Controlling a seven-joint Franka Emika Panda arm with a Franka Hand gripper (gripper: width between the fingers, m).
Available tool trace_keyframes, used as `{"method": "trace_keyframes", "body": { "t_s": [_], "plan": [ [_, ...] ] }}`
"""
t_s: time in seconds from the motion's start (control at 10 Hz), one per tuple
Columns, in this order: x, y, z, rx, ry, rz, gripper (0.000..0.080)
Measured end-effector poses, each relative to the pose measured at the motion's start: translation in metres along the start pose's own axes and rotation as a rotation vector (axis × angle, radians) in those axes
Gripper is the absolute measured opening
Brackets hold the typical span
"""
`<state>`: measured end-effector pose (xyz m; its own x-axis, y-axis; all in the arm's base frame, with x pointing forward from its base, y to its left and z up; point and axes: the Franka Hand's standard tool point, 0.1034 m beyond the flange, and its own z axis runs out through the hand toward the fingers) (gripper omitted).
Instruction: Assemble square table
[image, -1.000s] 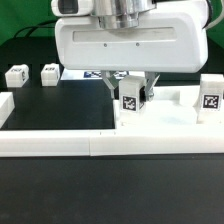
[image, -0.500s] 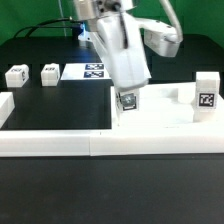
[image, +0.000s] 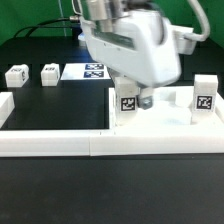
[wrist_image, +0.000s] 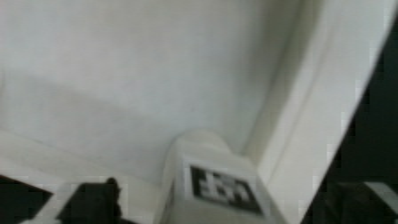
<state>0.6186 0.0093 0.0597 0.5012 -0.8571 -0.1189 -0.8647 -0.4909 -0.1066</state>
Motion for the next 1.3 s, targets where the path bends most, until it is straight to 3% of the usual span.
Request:
{"method": "trace_keyframes", "body": {
  "t_s": [0.1, 0.2, 0.4, 0.7, 0.9, 1.1, 1.2, 1.3],
  "plan": [
    [-0.0003, 0.0001, -0.0007, -0.004, -0.003, -0.181, 0.063],
    [0.0014, 0.0007, -0.0005, -0.003, -0.001, -0.187, 0.0644],
    [0.0024, 0.0017, -0.0003, -0.008, 0.001, -0.332, 0.0649],
    [0.006, -0.0009, -0.0019, -0.058, 0.022, -0.872, 0.0648],
    [0.0047, -0.0013, -0.0013, -0.063, 0.02, -0.941, 0.0648],
    [0.0051, -0.001, -0.0013, -0.064, 0.02, -0.938, 0.0389],
    [0.0048, -0.001, -0.0012, -0.061, 0.022, -0.835, 0.0389],
    [0.0047, -0.001, -0.0011, -0.059, 0.025, -0.756, 0.0284]
  ]
}}
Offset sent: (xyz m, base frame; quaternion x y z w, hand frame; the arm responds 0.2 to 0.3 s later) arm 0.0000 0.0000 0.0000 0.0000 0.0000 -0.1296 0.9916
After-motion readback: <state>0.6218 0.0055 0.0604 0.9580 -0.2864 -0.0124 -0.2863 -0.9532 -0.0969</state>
